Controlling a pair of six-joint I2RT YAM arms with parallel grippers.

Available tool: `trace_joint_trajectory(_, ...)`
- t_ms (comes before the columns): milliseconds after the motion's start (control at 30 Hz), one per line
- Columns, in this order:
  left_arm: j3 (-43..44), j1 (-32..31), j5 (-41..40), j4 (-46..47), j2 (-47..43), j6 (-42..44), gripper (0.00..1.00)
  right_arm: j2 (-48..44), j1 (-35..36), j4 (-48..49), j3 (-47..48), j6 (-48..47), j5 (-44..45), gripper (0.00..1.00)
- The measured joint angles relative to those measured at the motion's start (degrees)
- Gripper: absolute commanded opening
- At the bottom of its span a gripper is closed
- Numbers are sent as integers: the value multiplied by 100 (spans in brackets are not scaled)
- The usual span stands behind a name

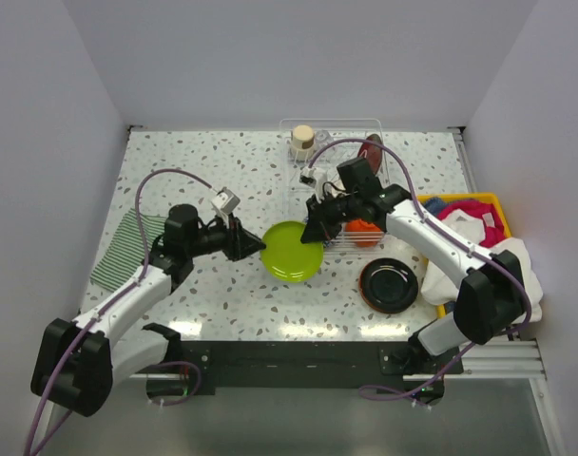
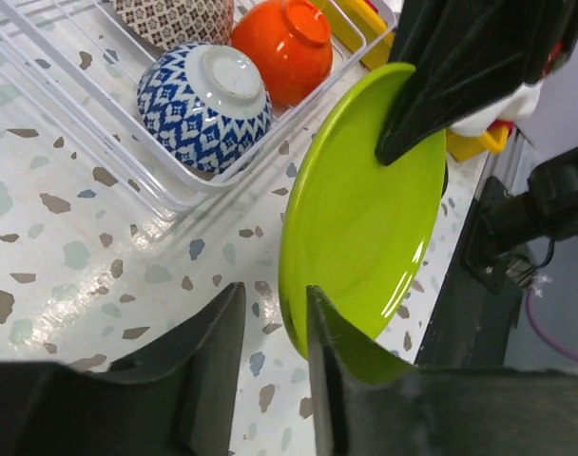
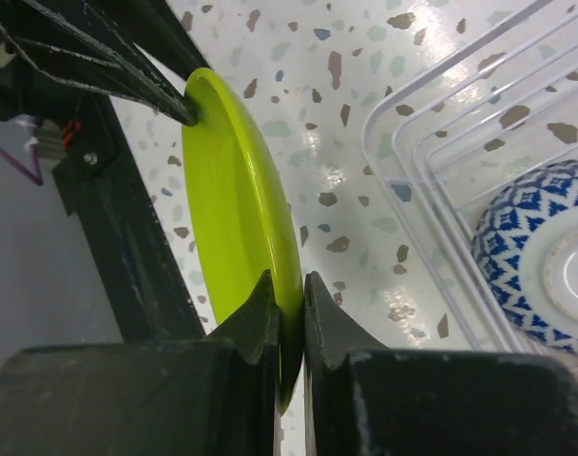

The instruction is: Load the mixed dishes into the dish rack

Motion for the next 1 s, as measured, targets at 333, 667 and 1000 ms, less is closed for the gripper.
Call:
trace_joint_trajectory(333,1493,1600,-1128,57,337,-804,60,2,2,-146,1290,509,2155,0)
trace_joint_trajectory(667,1869,2131,-1469,271,337,-1191,59,719,-13,951,2409,444,7031,0)
trace_joint_trajectory(1000,1508,2500,-1464,264,291,-1392,59,1779,-160,1386,2754,-118,8953,0)
